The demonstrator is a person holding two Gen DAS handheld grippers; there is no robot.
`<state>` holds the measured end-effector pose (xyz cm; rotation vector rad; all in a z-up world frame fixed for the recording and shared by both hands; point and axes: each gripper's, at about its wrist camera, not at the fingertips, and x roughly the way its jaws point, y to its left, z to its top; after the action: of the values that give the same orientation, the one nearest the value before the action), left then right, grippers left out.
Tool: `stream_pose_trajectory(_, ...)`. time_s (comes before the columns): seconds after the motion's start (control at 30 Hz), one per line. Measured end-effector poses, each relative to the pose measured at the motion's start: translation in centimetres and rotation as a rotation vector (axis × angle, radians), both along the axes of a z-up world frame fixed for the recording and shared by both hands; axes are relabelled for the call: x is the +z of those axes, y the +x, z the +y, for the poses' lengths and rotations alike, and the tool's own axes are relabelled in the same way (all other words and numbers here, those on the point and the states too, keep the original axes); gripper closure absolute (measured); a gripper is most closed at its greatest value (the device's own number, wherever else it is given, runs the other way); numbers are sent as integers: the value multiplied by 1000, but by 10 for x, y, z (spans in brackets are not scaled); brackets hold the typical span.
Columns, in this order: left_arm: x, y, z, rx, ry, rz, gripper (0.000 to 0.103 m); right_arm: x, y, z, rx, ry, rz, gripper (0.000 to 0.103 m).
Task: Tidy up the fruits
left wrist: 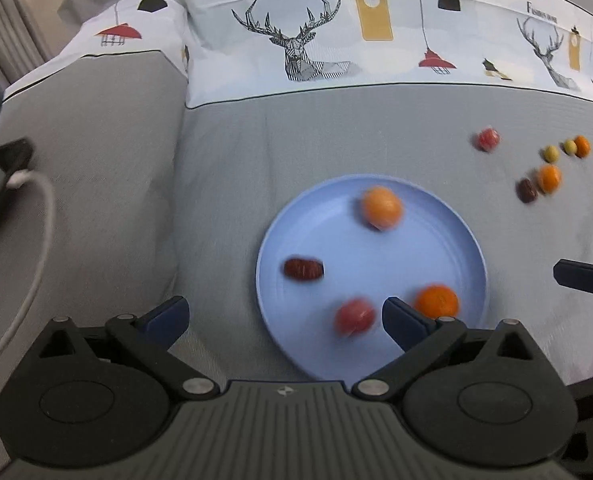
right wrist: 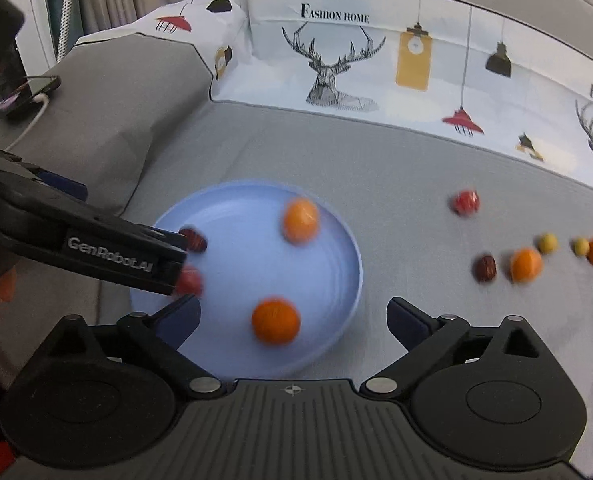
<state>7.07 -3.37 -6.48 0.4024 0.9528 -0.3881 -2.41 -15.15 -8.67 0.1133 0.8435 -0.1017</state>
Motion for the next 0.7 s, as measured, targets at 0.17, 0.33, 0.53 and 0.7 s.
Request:
stream_pose_trajectory(0.17,19,-31,17,8,-20,-13,0,12,-33,7,-37,17,-10,3)
stream_pose_trajectory(0.33,35,-51,23,13,-29,-35,0,28,-53,16,-42,2,-46,3)
stream_pose_trajectory(0.53,53,-73,33,33,-41,-70,0,46,-76,26,-24,-33,-98,1)
stream_pose_trajectory(0.7,63,-84,39,39,-47,-88,0,58,-95,31,-23,-50,-139,1)
